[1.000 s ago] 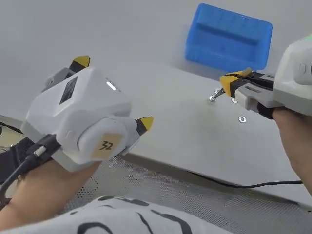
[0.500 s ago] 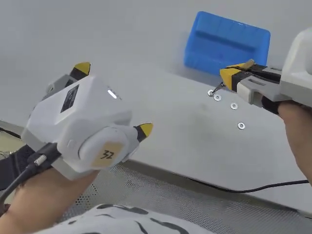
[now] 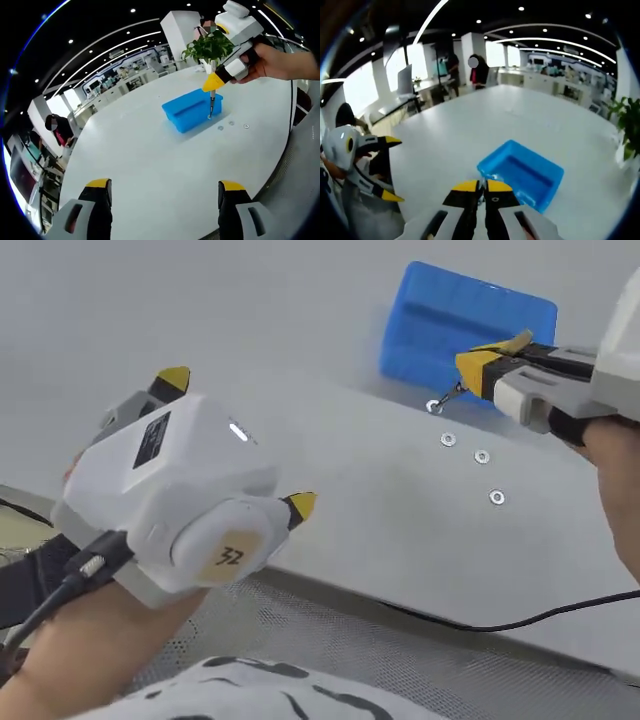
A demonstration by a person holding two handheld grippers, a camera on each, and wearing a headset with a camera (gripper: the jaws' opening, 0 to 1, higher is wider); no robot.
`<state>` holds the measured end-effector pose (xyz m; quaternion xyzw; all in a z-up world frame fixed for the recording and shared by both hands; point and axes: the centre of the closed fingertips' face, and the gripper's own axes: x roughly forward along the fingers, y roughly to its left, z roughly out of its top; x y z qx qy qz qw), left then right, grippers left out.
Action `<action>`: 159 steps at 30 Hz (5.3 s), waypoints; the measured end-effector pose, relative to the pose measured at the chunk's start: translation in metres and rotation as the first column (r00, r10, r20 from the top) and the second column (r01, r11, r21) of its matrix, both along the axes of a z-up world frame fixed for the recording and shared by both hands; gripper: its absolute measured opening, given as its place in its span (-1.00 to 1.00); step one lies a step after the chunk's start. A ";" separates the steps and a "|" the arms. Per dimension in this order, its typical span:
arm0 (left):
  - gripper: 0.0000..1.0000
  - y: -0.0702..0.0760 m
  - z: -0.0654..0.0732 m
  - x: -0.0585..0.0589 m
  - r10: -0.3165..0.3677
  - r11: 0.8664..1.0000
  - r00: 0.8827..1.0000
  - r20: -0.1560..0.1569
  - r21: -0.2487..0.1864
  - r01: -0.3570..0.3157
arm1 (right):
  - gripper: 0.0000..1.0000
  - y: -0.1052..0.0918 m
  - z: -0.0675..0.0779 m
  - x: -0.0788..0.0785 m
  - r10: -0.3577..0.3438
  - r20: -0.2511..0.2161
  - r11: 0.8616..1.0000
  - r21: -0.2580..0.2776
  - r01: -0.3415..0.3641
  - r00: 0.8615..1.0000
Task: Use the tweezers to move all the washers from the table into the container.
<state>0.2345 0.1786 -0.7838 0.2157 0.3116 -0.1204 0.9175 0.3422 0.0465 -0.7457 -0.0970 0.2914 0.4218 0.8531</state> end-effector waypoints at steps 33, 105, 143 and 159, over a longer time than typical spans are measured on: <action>0.79 -0.002 0.000 -0.001 -0.011 1.000 1.000 -0.006 0.003 0.011 | -0.99 0.010 -0.018 0.073 -0.059 0.050 0.998 -0.036 0.060 0.997; 0.80 0.000 0.000 -0.001 -0.004 1.000 1.000 0.000 0.014 0.004 | -0.94 -0.021 -0.014 0.008 -0.038 -0.002 0.999 0.009 0.038 0.999; 0.80 0.000 -0.003 -0.002 -0.011 1.000 1.000 -0.016 0.028 0.011 | -0.96 -0.024 -0.060 0.004 -0.062 -0.006 0.998 0.001 0.062 0.998; 0.79 -0.001 -0.004 -0.002 -0.018 0.999 1.000 -0.019 0.032 0.018 | -0.97 -0.022 -0.056 -0.001 -0.032 0.007 0.998 -0.059 0.032 0.999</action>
